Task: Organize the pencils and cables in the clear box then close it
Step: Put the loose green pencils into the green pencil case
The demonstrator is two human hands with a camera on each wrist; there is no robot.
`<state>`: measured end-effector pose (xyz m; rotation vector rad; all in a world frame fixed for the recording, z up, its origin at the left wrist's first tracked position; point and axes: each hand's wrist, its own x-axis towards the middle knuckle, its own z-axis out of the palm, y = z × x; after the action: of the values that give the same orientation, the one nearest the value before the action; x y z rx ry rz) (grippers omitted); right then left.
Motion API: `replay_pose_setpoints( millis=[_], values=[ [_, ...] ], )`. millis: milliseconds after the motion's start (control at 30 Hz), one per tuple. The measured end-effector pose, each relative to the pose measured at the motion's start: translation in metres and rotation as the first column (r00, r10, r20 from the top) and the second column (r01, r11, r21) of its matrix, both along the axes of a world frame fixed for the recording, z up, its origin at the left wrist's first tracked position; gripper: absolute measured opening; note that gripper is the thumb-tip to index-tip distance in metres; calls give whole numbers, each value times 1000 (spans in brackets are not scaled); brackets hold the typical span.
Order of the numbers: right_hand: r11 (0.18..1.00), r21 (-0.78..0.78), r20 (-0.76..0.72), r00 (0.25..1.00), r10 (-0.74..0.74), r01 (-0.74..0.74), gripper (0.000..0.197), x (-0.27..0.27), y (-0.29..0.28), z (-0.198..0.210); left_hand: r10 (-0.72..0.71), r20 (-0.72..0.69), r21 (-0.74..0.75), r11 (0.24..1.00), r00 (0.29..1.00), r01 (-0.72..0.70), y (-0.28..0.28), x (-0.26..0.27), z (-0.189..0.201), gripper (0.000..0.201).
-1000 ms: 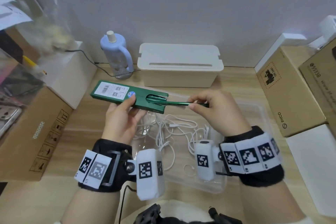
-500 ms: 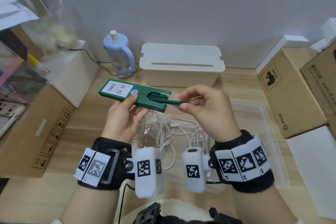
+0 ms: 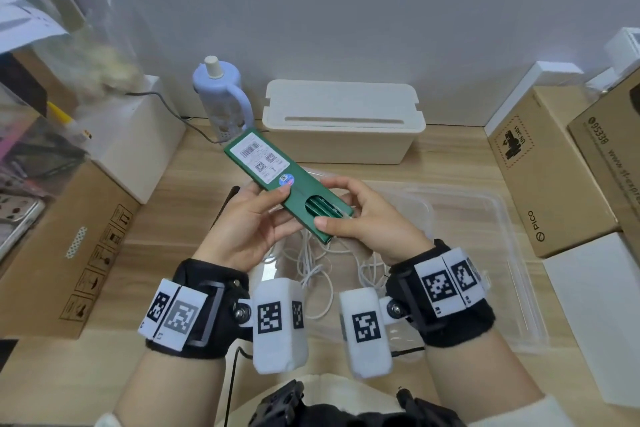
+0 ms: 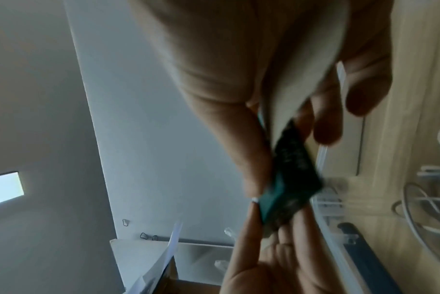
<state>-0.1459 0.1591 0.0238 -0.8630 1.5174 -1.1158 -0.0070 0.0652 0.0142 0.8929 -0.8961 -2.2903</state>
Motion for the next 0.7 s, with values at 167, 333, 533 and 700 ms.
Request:
replay_pose_setpoints(
  millis=[167,333,533,700],
  values=[
    [998,-37,123,991,-47,52,29,-7,9,2,161,-49,112,982,986,-155,-8,1,-2,26],
    [993,-97,151,987,-52,67,35,-12,14,-3,204,-61,181,965,977,-190,-9,1,-5,31],
    [995,-92,230,973,-22,44,59,-11,14,-2,185,-27,148,973,982,-179,-8,0,-5,27],
    [992,-122,198,980,-13,38,44,-6,15,-1,133,-10,104,986,991,-131,-5,4,-3,28]
  ],
)
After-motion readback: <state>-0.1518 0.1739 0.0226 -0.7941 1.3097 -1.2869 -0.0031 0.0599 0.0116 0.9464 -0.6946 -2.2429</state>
